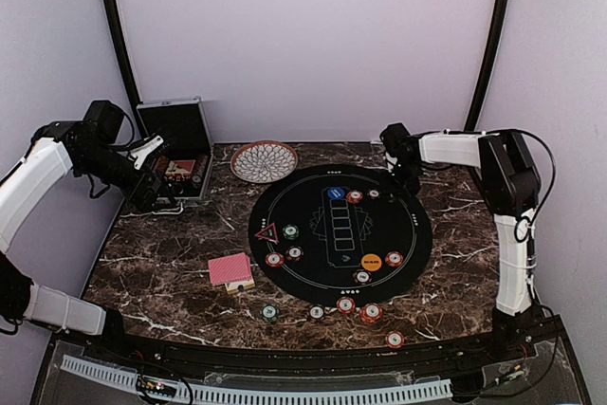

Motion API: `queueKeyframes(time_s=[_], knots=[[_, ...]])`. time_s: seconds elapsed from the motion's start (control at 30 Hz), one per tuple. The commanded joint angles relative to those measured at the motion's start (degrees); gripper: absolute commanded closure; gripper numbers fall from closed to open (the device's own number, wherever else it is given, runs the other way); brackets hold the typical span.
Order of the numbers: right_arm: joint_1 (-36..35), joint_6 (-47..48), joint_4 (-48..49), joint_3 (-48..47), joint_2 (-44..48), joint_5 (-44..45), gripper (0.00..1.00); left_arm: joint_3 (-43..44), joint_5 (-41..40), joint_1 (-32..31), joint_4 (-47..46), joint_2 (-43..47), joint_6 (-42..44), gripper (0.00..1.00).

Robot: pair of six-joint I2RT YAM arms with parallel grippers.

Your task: Distribute texas hold em gaming equipment

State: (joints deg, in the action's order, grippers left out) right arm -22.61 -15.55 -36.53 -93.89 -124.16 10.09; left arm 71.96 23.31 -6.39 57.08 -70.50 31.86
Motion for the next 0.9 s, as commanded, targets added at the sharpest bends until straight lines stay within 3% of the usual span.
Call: queueKeyframes(time_s=[0.0, 0.2, 0.4, 0.63, 0.87], knots=[[-2.59, -0.20, -0.33, -0.80, 6.60, 2.12, 0.48, 0.10, 1.08, -0.28, 0.42, 0.24, 0.66, 0.01], [-13.12, 0.39, -2.38, 1.62, 14.15, 3.25, 0.47, 0.41, 1.14, -0.22, 0.60, 0.44, 0.49, 0.01], [-27.64, 1.91, -1.30, 6.34, 18.98, -1.08, 0.33, 0.36, 1.04, -0.26, 0.57, 0.65, 0.49, 0.01], [-42.10, 5.74, -0.49, 6.53, 16.00, -5.84, 0.26, 0.29, 1.21, -0.27, 0.99, 1.47, 0.51, 0.01], [-46.49, 13.28, 1.06, 6.07, 10.24, -14.00, 0.27, 0.44, 1.61, -0.24, 1.51, 2.15, 0.15, 0.01]])
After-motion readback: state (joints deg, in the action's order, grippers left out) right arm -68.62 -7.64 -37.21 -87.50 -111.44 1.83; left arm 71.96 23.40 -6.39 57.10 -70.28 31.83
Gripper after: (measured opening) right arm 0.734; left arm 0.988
